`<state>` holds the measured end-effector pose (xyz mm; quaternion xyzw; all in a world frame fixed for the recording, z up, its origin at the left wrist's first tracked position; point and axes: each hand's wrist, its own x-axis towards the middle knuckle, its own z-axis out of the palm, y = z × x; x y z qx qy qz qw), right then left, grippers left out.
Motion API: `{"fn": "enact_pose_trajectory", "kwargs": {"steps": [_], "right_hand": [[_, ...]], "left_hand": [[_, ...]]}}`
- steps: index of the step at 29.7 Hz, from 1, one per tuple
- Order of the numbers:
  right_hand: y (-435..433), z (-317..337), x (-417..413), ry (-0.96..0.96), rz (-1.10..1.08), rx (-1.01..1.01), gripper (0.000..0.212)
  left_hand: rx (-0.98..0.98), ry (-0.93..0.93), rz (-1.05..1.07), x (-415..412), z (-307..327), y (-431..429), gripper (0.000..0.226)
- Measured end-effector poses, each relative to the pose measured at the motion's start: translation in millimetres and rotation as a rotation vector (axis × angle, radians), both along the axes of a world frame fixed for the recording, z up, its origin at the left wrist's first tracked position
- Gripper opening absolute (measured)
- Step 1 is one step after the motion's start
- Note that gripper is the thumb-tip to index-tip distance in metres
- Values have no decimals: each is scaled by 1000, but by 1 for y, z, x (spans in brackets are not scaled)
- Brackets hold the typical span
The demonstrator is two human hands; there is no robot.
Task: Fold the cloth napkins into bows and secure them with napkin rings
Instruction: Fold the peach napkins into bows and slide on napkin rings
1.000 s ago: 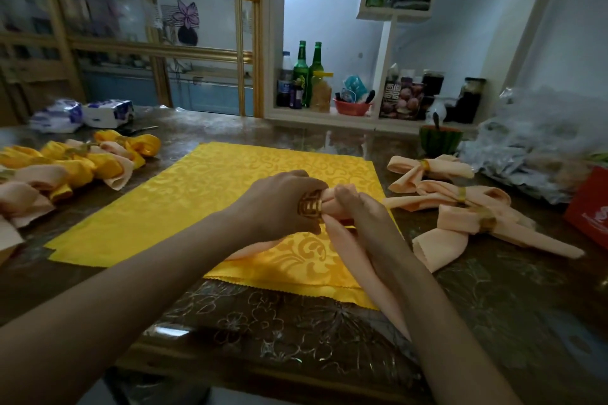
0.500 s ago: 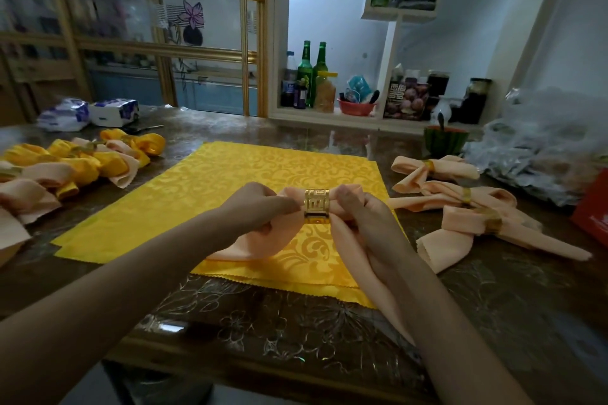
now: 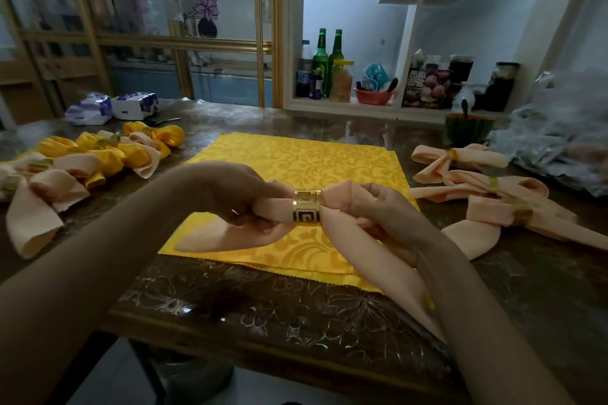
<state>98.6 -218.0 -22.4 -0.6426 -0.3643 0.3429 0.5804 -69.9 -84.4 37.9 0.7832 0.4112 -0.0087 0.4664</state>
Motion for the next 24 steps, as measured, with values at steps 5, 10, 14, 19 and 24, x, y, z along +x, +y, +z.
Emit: {"fn": "enact_pose_trajectory", "kwargs": {"steps": [5, 10, 14, 19, 24], "right_hand": [[1, -3, -5, 290, 33, 104, 51], [9, -5, -20, 392, 174, 62, 38], [32, 7, -32, 412, 112, 110, 42], [54, 19, -52, 516, 146, 85, 36], [78, 18, -79, 604, 261, 92, 43]], "left_hand": [[-124, -302, 273, 2, -14, -11, 26], [-1, -573, 419, -2, -26, -20, 22], [162, -694, 168, -18, -25, -20, 8], [967, -614, -32, -34, -45, 13, 45], [1068, -476, 27, -55, -42, 33, 42]]}}
